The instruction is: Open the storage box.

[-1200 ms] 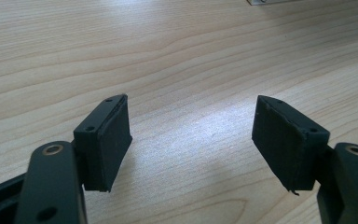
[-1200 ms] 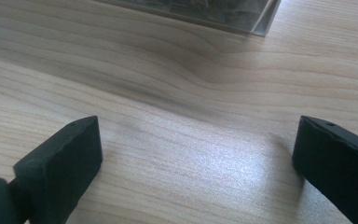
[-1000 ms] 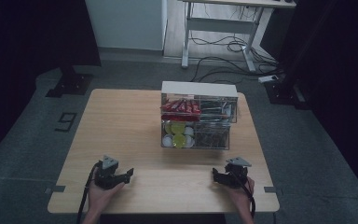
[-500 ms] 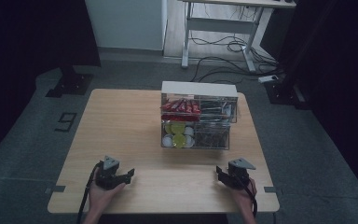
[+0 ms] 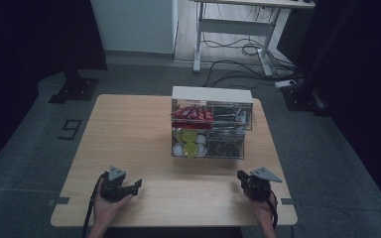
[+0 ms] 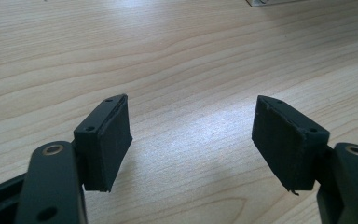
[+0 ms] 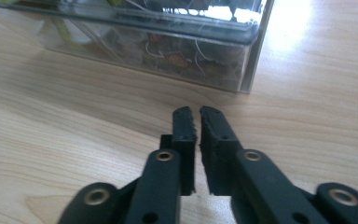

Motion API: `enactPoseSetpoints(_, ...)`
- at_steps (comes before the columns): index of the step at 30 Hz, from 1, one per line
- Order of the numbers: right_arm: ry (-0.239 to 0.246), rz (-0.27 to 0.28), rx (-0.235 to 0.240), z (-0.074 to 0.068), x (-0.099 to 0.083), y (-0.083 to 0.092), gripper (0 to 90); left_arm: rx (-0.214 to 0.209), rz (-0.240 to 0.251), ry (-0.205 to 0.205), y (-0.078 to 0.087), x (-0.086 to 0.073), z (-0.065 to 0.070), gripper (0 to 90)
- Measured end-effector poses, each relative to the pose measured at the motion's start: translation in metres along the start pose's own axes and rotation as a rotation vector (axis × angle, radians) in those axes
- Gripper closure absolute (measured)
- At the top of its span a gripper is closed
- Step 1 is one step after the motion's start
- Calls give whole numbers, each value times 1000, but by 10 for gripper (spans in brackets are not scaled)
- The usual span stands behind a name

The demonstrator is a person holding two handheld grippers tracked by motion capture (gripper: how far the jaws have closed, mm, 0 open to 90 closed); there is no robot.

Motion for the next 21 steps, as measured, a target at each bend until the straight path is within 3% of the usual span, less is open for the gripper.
enactPoseSetpoints(12,45,65,57,-12,13,7,896,8,6,19,2,0,-6,282)
enactPoseSetpoints(21,17,58,101,-16,18,2,896,5,7,26,3,0,-5,282)
Point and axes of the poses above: each handheld gripper's, and its own axes: y roughly backward along the jaws, x roughly out of its top, z roughly to its right, the point moved 3 cm from there along -y, roughly forward along the jaws, and after that the axes turned 12 degrees about x, right-handed, at the moved point
